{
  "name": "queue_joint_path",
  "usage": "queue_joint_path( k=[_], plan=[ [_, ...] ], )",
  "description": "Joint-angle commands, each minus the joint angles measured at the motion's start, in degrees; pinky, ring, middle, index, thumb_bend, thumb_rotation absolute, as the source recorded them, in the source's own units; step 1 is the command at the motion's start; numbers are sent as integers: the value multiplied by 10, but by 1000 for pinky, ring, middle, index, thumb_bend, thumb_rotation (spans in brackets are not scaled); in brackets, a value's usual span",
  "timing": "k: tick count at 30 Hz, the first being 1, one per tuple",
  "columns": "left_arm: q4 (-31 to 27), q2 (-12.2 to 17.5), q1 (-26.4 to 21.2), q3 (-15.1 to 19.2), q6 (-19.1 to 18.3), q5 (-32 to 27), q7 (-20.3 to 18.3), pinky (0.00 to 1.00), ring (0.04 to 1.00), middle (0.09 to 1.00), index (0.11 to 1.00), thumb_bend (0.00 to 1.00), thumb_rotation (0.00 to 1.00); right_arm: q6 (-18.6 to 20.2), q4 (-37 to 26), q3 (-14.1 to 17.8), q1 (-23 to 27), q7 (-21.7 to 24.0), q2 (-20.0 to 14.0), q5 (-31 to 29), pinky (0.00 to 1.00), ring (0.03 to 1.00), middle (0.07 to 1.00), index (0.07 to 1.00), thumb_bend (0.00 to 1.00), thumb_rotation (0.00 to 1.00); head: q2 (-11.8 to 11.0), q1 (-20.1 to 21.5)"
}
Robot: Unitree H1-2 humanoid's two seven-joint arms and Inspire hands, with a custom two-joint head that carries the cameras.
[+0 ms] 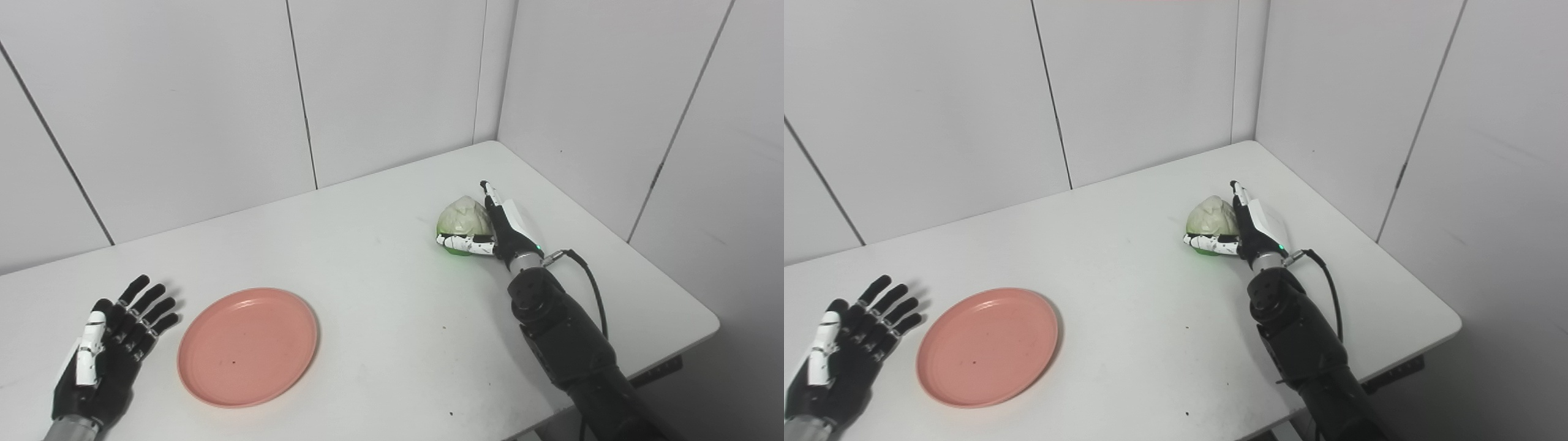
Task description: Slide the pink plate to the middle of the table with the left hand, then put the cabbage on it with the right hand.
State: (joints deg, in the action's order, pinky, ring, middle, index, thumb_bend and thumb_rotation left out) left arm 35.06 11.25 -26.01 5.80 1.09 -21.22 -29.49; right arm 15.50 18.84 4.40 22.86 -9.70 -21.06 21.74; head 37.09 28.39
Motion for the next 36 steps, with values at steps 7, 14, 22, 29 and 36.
queue_joint_path(
  k=[7, 14, 22, 29, 36],
  plan=[
    [22, 2, 35, -5, -51, 11, 17, 834, 852, 881, 876, 461, 985, -37, -20, 7, 23, -33, -1, -14, 596, 681, 714, 720, 993, 193, 1, -2],
    [21, 3, 36, -8, -47, 13, 16, 833, 854, 881, 875, 471, 971, -55, -5, -11, 25, -31, -10, -6, 482, 519, 564, 545, 887, 111, 1, -2],
    [18, 3, 36, -10, -49, 12, 15, 836, 857, 885, 878, 470, 974, -41, 8, -18, 31, -28, -8, -7, 432, 483, 532, 486, 523, 135, 3, -4],
    [16, 0, 36, -9, -50, 12, 18, 839, 859, 886, 878, 466, 980, -46, 5, -19, 30, -37, -8, -1, 405, 467, 522, 486, 520, 132, 4, -8],
    [9, -4, 38, -12, -55, 11, 23, 851, 868, 894, 886, 466, 998, -31, -21, -12, 29, -38, -5, -2, 408, 469, 517, 486, 519, 131, 3, -21]
  ],
)
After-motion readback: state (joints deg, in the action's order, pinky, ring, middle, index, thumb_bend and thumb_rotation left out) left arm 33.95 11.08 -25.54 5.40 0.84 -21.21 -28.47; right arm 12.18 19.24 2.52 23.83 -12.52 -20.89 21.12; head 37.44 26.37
